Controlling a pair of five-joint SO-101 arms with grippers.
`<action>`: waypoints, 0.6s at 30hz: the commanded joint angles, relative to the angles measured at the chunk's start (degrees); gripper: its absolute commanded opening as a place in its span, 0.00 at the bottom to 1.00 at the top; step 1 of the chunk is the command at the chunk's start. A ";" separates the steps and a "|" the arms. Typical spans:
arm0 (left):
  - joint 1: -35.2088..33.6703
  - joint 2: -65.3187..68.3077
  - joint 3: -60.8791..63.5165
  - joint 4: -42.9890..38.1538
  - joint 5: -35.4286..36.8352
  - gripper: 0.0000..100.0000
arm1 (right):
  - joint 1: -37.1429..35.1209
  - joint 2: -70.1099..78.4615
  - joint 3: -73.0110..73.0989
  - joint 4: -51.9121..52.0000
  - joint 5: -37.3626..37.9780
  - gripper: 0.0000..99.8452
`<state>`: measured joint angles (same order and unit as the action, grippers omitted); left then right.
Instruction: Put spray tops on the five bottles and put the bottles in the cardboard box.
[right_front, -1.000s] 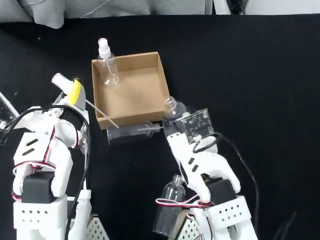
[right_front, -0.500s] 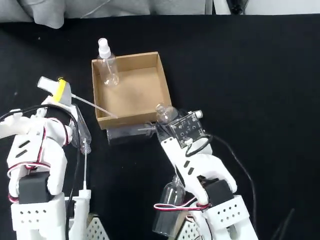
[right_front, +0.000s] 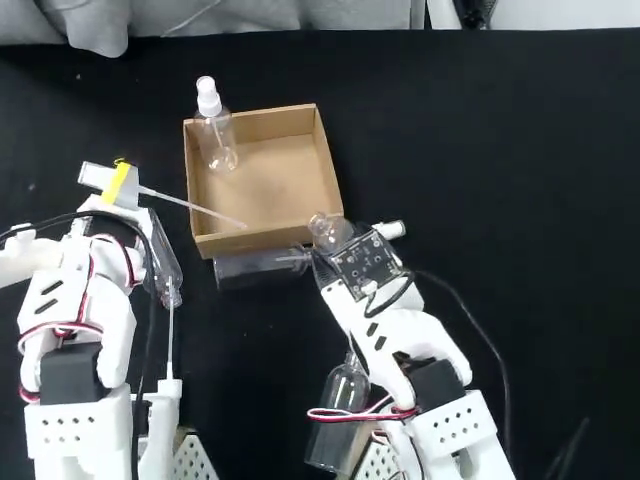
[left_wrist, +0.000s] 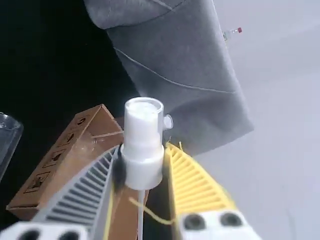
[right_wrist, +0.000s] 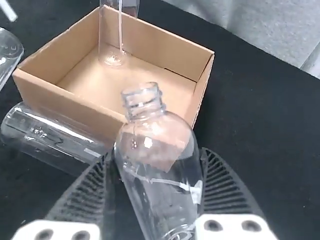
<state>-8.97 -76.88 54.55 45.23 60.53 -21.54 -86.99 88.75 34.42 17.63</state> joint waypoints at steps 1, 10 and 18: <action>0.75 -0.88 0.40 -1.58 1.41 0.03 | -0.70 -1.45 0.31 -2.29 0.53 0.10; 6.90 -0.88 1.19 -1.58 1.32 0.03 | -4.31 -1.45 1.80 -2.29 4.48 0.10; 10.77 -0.88 1.27 -1.67 -1.67 0.03 | -4.40 -1.45 1.80 -2.29 4.57 0.10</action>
<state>-0.79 -76.97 56.57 45.23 60.62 -24.88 -86.99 91.12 34.07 21.76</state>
